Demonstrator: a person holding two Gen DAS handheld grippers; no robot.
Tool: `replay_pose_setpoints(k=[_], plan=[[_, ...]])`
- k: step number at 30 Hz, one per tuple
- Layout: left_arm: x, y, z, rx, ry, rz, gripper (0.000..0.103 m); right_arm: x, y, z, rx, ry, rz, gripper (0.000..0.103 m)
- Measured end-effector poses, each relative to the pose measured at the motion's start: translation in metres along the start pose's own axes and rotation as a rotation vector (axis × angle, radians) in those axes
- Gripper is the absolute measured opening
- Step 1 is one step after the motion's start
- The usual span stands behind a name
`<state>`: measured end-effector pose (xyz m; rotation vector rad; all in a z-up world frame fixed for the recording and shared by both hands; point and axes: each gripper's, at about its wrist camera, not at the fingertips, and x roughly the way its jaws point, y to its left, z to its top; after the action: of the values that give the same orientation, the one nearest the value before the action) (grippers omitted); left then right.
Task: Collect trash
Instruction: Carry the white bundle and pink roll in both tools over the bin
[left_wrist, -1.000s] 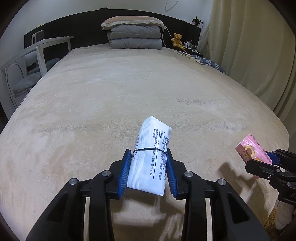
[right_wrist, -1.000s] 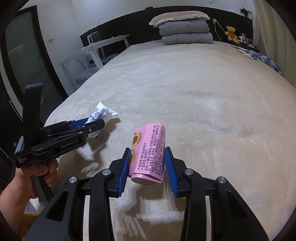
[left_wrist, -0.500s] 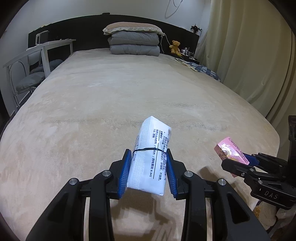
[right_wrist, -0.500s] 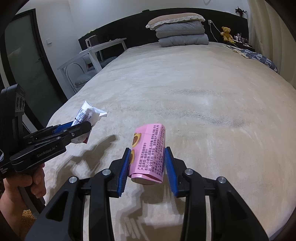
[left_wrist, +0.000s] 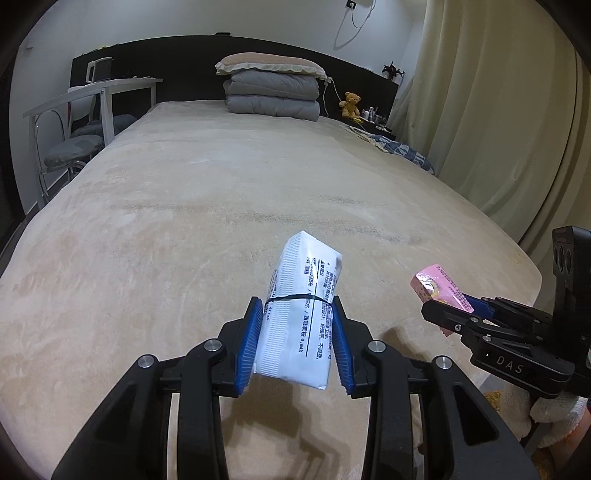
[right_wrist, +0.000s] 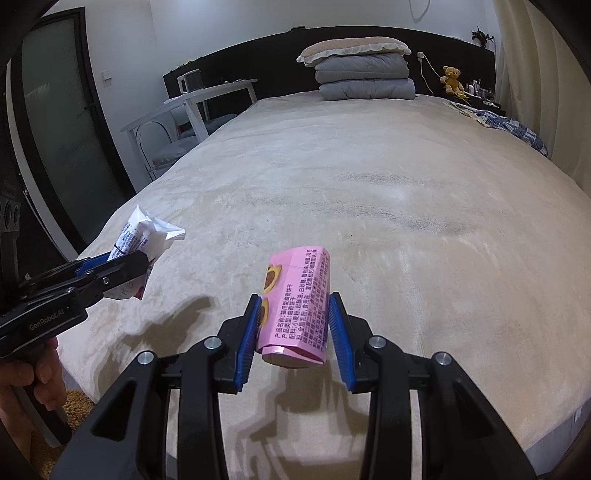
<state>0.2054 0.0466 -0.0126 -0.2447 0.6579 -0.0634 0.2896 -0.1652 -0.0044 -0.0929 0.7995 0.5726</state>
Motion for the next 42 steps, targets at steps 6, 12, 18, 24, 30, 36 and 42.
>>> replay_pose_setpoints(k=[6,12,18,24,30,36,42], plan=[[-0.020,-0.008,-0.025,-0.006,0.002,-0.005,0.035,-0.018,0.006,-0.024,-0.008,-0.001,-0.003,0.038],[-0.037,-0.015,-0.049,-0.024,0.008,-0.002,0.035,-0.036,0.012,-0.048,-0.008,-0.004,0.003,0.038],[-0.052,-0.020,-0.068,-0.038,0.007,-0.016,0.035,-0.052,0.018,-0.069,-0.012,-0.003,0.003,0.038],[-0.064,-0.022,-0.088,-0.071,0.015,-0.019,0.035,-0.063,0.025,-0.086,-0.021,-0.005,0.008,0.038],[-0.077,-0.025,-0.109,-0.090,0.027,-0.018,0.035,-0.075,0.033,-0.103,-0.024,0.000,0.013,0.038],[-0.089,-0.035,-0.130,-0.087,0.035,-0.022,0.035,-0.084,0.040,-0.119,-0.021,0.008,0.022,0.038],[-0.095,-0.042,-0.149,-0.099,0.062,-0.034,0.035,-0.090,0.045,-0.132,-0.024,0.018,0.032,0.038]])
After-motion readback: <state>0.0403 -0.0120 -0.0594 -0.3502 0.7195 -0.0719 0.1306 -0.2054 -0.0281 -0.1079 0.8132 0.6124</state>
